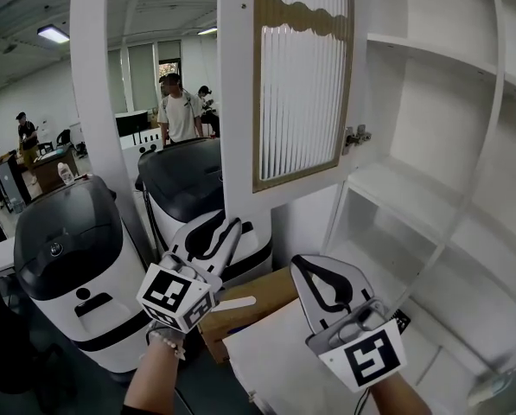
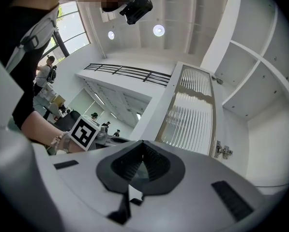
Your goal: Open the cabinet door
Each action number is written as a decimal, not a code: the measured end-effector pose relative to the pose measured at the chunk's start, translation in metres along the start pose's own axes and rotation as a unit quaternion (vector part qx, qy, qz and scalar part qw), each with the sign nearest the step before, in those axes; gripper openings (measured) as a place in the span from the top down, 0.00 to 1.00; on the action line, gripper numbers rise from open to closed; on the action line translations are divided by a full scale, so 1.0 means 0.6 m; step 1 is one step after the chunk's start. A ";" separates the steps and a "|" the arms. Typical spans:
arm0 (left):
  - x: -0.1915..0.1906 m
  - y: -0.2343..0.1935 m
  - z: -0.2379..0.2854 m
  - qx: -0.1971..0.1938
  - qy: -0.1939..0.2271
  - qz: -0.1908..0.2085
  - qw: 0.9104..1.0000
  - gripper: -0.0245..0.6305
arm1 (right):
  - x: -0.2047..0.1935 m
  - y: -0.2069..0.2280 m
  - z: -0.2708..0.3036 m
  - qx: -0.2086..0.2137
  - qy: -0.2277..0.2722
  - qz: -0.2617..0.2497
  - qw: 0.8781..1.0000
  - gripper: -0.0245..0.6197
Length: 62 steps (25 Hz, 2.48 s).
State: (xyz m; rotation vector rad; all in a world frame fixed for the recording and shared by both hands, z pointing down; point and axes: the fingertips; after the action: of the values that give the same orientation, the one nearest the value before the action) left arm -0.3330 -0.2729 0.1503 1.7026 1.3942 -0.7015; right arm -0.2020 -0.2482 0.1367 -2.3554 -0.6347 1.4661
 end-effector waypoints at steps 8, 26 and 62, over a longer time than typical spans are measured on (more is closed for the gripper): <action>-0.021 0.022 -0.037 0.007 -0.025 0.006 1.000 0.88 | -0.014 0.004 -0.025 -0.020 -0.012 0.013 1.000 0.96; -0.043 0.305 -0.036 -0.146 -0.036 -0.042 0.988 0.96 | -0.048 0.024 -0.217 -0.131 -0.100 -0.012 0.986 0.96; -0.093 0.659 -0.137 -0.413 -0.056 -0.128 0.900 0.96 | -0.073 -0.053 -0.549 -0.332 -0.245 0.040 0.910 0.96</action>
State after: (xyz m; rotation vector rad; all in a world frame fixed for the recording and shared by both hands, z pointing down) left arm 0.0314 -0.2572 0.3330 0.8076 1.5420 -0.2562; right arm 0.0708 -0.2483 0.3293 -2.4766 -1.3632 2.1795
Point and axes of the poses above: the fingertips, and each gripper's own axes: z forward along the fingers, y to its right, x out of its top, and after that the axes turned 11 degrees about y, right-handed
